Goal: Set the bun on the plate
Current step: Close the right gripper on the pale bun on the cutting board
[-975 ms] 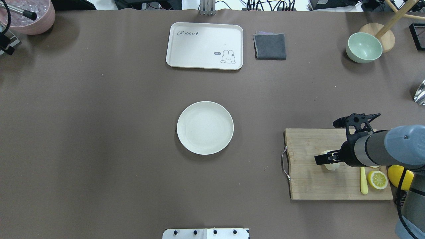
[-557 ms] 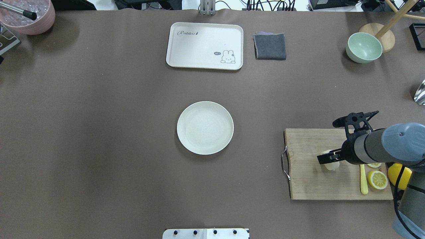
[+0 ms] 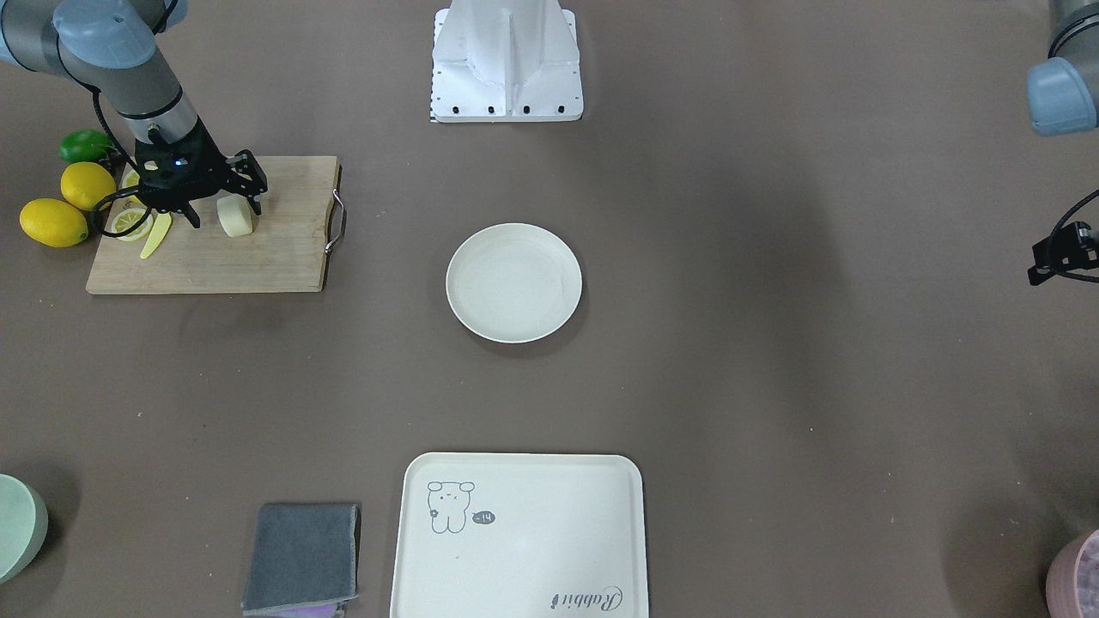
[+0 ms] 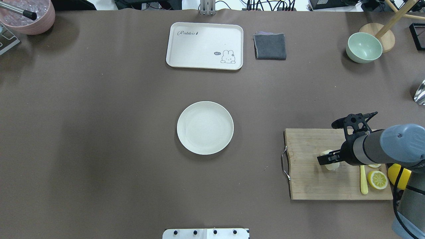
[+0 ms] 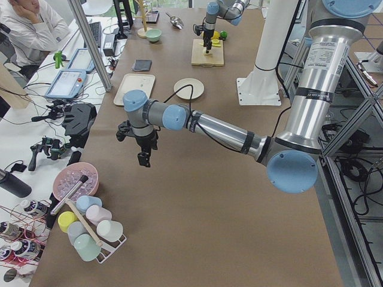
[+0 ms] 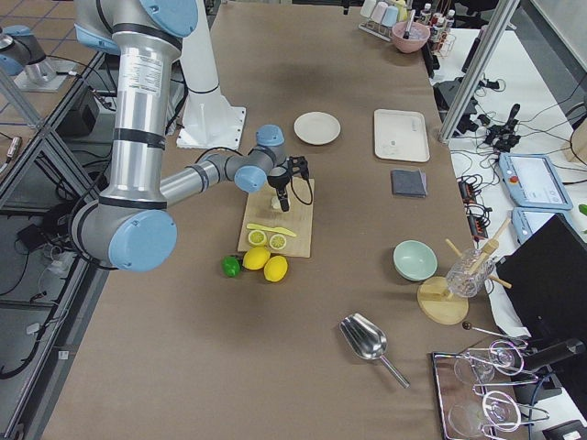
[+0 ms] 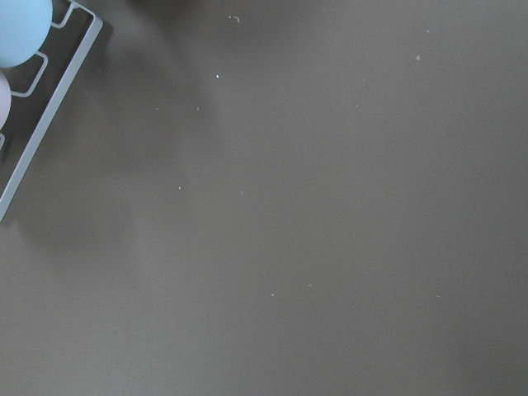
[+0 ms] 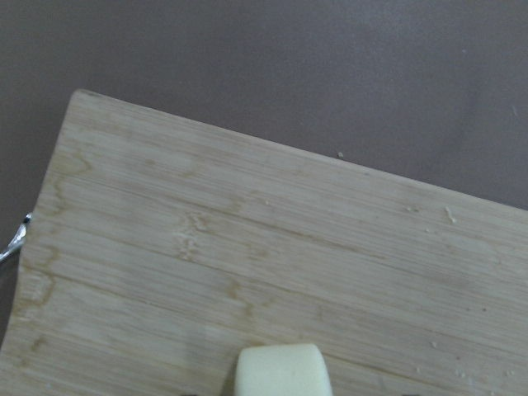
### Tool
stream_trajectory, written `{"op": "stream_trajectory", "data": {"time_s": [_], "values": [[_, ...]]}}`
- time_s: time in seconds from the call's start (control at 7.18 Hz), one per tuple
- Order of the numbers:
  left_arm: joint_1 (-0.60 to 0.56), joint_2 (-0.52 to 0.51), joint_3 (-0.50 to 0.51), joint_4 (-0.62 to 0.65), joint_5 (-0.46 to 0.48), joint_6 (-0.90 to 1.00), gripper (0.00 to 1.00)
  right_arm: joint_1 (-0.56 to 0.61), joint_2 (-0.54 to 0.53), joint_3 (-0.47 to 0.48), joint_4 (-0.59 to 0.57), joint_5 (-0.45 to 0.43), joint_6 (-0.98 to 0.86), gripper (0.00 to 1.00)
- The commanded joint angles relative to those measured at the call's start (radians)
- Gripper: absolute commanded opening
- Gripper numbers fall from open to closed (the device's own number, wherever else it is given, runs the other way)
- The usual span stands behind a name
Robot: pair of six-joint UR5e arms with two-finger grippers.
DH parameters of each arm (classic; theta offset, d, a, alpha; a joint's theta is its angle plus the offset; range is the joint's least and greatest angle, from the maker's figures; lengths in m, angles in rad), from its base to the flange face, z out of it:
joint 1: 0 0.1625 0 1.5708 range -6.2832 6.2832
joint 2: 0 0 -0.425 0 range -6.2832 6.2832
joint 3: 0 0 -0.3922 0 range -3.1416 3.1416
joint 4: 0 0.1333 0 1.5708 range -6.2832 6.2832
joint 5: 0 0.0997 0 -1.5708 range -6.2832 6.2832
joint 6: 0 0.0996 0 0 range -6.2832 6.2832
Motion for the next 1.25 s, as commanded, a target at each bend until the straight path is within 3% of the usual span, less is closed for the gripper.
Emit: {"op": "stream_trajectory", "data": {"time_s": [0.0,0.56,0.97,1.11], "values": [[0.003,-0.003,0.003,-0.002,0.000,-0.001,0.98,-0.010,0.000,0.000,0.000,-0.002,0.005,0.58],[0.001,-0.006,0.003,-0.002,-0.001,-0.003,0.98,-0.018,0.012,0.003,-0.001,-0.002,0.005,0.36],[0.001,-0.003,0.001,-0.002,-0.001,-0.004,0.98,-0.010,0.018,0.031,-0.004,0.009,0.005,0.34],[0.000,0.001,0.001,0.000,-0.001,-0.004,0.98,0.000,0.064,0.024,-0.027,0.009,0.005,0.34]]}}
